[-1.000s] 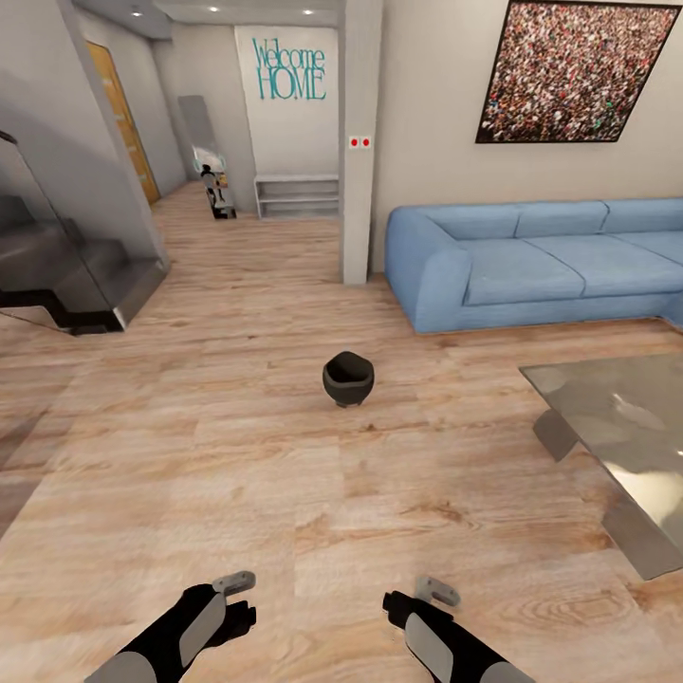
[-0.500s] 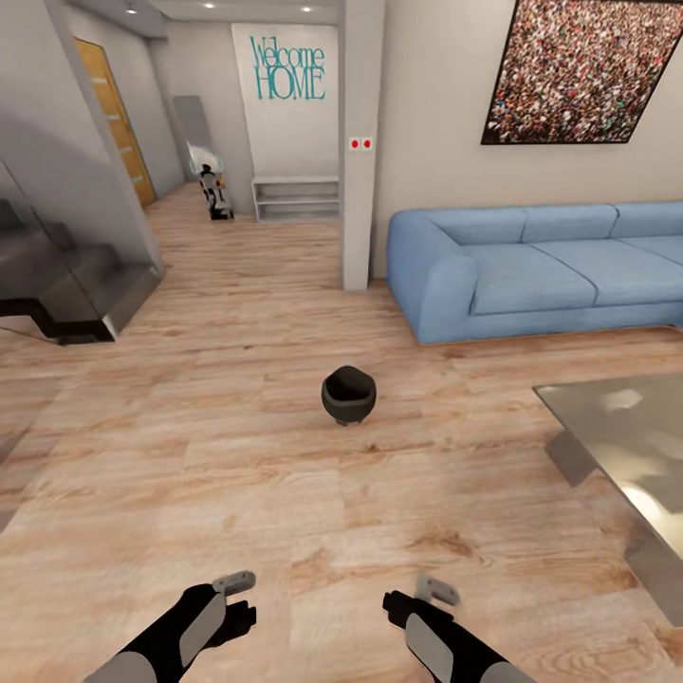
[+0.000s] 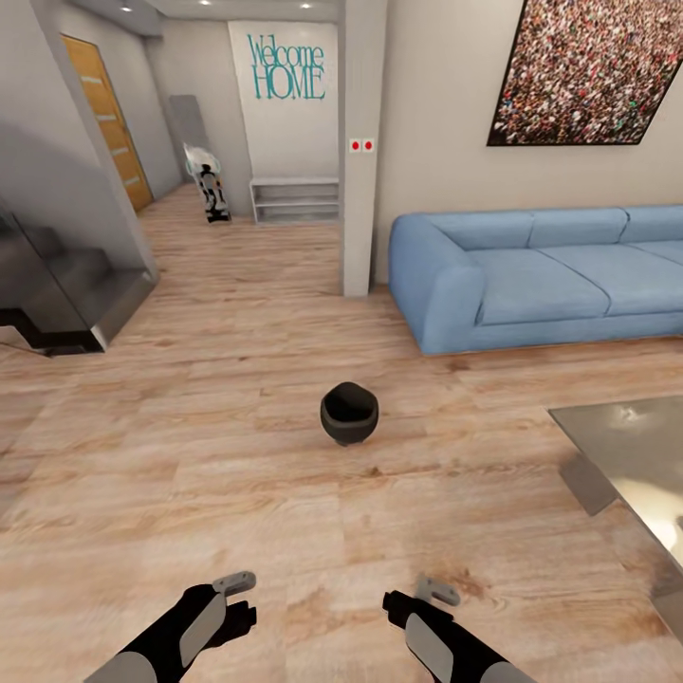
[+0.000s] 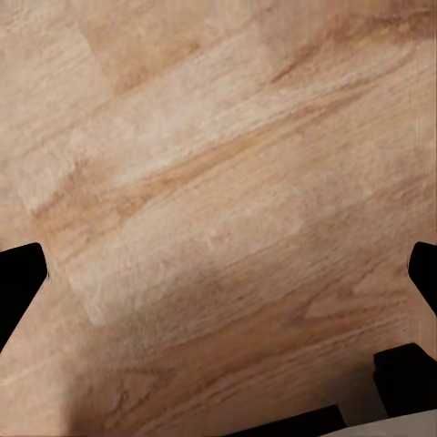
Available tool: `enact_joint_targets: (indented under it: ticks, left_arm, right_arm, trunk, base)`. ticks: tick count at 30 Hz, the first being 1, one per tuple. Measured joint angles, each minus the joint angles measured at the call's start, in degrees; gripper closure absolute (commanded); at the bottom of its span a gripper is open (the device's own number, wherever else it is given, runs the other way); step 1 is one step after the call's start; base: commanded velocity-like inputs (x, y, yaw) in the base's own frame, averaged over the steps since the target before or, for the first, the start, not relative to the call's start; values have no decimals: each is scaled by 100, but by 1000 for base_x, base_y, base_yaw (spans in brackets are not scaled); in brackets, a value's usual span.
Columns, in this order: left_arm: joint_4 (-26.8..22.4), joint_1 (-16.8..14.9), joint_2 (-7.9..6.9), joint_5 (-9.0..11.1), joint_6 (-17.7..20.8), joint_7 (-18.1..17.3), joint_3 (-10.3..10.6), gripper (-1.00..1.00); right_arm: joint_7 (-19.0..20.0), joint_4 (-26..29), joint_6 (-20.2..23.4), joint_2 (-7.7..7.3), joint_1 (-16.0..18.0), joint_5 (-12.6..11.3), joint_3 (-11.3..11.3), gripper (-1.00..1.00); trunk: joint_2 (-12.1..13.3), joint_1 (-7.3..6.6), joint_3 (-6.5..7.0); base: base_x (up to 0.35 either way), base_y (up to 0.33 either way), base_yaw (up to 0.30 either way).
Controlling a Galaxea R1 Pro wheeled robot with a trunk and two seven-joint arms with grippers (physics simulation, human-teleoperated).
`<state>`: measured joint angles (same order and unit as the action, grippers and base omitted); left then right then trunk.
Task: Place each of the two pumpkins and all three candles from the living room inside a cabinet in the living room (use any cabinet), then make sure every cabinet is closed, and position the cauldron so it is next to a table in the living room.
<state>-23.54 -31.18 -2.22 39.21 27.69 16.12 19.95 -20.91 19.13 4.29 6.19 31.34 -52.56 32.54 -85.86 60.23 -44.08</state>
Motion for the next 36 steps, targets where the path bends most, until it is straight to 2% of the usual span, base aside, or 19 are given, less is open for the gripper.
enact_joint_targets:
  ticks: [12,15,17,20,21,23,27,31,33,34,36]
  left_arm:
    - [-59,-5,15,1,19,-4,41,-100]
    - [-333,-17,80,-1,105,7,99,-100]
    - [-674,-17,85,-10,288,27,114,-100]
    - [-1272,-16,78,-25,900,48,115,-100]
    - [-1516,-17,67,-26,1127,53,103,-100]
    - [-2028,-16,5,-32,1456,63,87,-100]
    - [-2519,-36,-160,-32,1651,71,72,-100]
    - [-2667,-92,-348,-31,1706,73,66,-100]
    - [-2697,-124,-484,-34,1716,72,65,-100]
    - [-2697,-141,-647,-49,1719,70,57,-100]
    - [-2676,-145,-733,-11,1708,86,59,-100]
  right_arm:
    - [0,52,6,16,0,102,34,-100]
    - [-10,112,53,11,0,106,48,-100]
    - [-28,174,84,7,0,107,54,-100]
    - [-60,377,372,3,-1,111,61,-100]
    - [-69,473,590,2,-1,114,57,-100]
    - [-100,657,1052,3,-1,120,34,-100]
    - [-140,886,1639,-28,2,110,-17,-100]
    - [-156,1182,1977,-200,7,96,-176,-100]
    - [-158,1309,2097,-275,15,95,-325,-100]
    - [-162,1376,2180,-360,39,116,-445,-100]
    - [-161,1398,2201,-398,48,128,-480,-100]
  trunk:
    - [0,0,0]
    - [0,0,0]
    - [0,0,0]
    - [0,0,0]
    - [0,0,0]
    - [0,0,1]
    - [0,0,0]
    - [0,0,0]
    - [0,0,0]
    - [0,0,0]
    - [0,0,0]
  base:
    - [330,0,0]
    - [331,0,0]
    - [331,0,0]
    - [331,0,0]
    - [331,0,0]
    - [329,0,0]
    - [327,0,0]
    - [331,0,0]
    - [333,0,0]
    - [332,0,0]
    - [323,0,0]
